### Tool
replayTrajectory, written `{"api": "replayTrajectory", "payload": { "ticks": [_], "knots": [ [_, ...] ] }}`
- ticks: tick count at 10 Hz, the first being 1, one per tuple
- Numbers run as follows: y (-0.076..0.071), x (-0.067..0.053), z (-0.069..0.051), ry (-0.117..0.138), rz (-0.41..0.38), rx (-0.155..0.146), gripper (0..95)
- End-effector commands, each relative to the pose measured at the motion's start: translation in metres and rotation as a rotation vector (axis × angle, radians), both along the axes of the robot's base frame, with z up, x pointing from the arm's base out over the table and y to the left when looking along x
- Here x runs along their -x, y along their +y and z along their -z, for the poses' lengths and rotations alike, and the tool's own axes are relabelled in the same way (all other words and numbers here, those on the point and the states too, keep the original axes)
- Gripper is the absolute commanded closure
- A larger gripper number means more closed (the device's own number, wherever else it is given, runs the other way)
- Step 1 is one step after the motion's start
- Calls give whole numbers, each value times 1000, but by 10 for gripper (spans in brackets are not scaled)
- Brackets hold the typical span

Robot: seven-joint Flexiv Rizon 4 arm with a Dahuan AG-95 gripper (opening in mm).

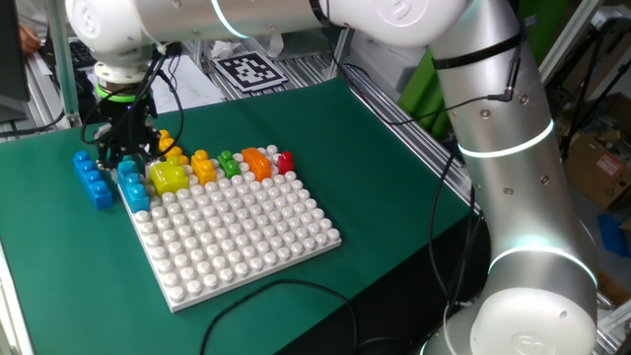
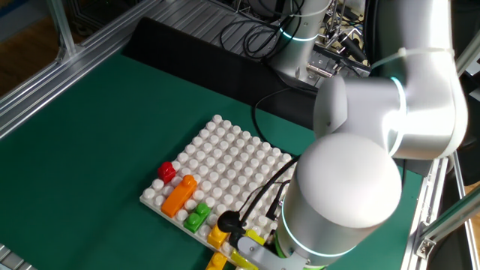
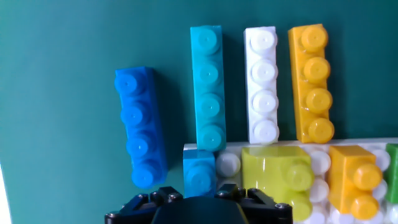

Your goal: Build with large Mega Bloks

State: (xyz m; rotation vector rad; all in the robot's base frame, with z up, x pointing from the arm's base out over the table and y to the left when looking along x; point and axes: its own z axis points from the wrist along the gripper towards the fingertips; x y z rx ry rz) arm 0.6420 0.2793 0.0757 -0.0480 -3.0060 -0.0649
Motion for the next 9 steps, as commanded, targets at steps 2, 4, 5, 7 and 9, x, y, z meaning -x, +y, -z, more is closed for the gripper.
{"api": "replayTrajectory", "payload": {
  "ticks": [2,4,5,7,9],
  "knots": [
    [0,1,1,-3,-4,1,950],
    [0,2,3,-4,-6,5,950],
    [0,2,3,-5,-6,5,950],
    [0,1,6,-8,-9,12,950],
    [1,0,11,-10,-10,16,950]
  ]
}}
